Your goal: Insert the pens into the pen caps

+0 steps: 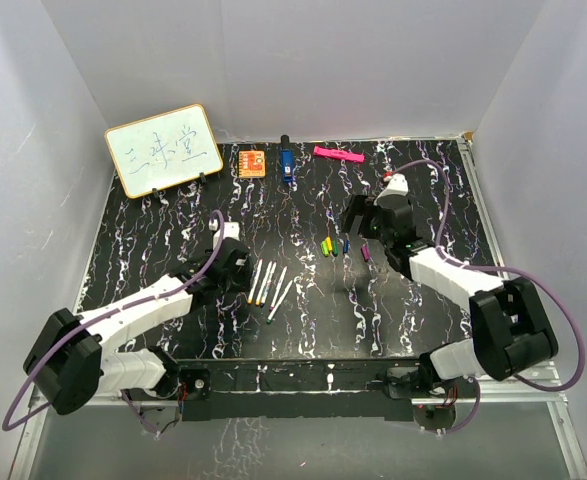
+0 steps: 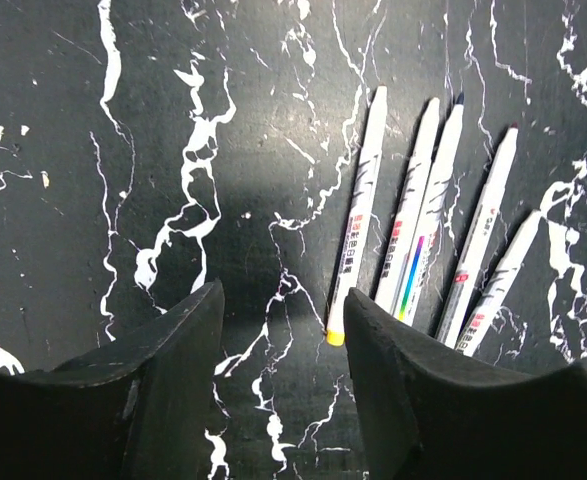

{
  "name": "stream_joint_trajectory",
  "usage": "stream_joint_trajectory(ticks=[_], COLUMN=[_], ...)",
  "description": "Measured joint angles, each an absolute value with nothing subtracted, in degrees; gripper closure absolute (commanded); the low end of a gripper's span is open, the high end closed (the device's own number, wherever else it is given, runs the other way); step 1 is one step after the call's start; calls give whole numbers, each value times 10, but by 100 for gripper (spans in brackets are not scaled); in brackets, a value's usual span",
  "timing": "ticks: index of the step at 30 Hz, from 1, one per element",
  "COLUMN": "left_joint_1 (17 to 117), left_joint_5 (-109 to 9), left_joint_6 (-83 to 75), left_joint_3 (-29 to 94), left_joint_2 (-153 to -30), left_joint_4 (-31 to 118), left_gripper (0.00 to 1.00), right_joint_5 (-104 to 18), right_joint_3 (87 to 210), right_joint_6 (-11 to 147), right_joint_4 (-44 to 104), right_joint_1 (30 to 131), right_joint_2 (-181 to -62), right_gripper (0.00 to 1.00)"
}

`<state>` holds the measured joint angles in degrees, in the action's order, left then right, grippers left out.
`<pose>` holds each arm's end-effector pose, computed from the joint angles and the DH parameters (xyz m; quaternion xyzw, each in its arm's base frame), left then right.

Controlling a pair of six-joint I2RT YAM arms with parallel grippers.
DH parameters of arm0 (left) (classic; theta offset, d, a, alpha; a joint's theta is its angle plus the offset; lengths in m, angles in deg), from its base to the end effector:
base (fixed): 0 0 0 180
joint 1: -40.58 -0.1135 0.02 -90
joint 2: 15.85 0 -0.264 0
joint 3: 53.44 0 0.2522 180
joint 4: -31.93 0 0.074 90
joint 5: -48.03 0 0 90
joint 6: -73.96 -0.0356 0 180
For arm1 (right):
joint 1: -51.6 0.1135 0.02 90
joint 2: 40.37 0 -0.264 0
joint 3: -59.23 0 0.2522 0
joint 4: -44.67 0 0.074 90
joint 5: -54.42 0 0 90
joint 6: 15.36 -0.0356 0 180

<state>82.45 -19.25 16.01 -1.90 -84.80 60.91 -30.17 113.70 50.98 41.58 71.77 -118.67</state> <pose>0.1875 -0.1496 0.2071 0.0050 0.9132 -0.0728 0.4010 0.2778 0.0985 0.2206 0.0506 0.8502 0.1577 0.4998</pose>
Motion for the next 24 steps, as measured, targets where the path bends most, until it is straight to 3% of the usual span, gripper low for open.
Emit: stream_joint_trajectory(ticks=[5, 12, 16, 24], left_joint_1=[825, 825, 825, 825], left_joint_5=[-212, -215, -215, -226], left_joint_6=[162, 148, 126, 83], left_joint_3=[-19, -5, 55, 139], left_joint_2=[-867, -916, -968, -1039], left_joint_4=[618, 620, 640, 685], left_gripper=[54, 51, 48, 45], right_joint_5=[-304, -311, -312, -348], right_joint_3=[1145, 1145, 1152, 1157], right_joint_6=[518, 520, 522, 519], right_joint_4=[400, 385, 385, 421], right_joint_1=[734, 743, 744, 740], right_joint_2=[-1220, -1236, -1236, -1236], right_gripper=[43, 63, 83, 88])
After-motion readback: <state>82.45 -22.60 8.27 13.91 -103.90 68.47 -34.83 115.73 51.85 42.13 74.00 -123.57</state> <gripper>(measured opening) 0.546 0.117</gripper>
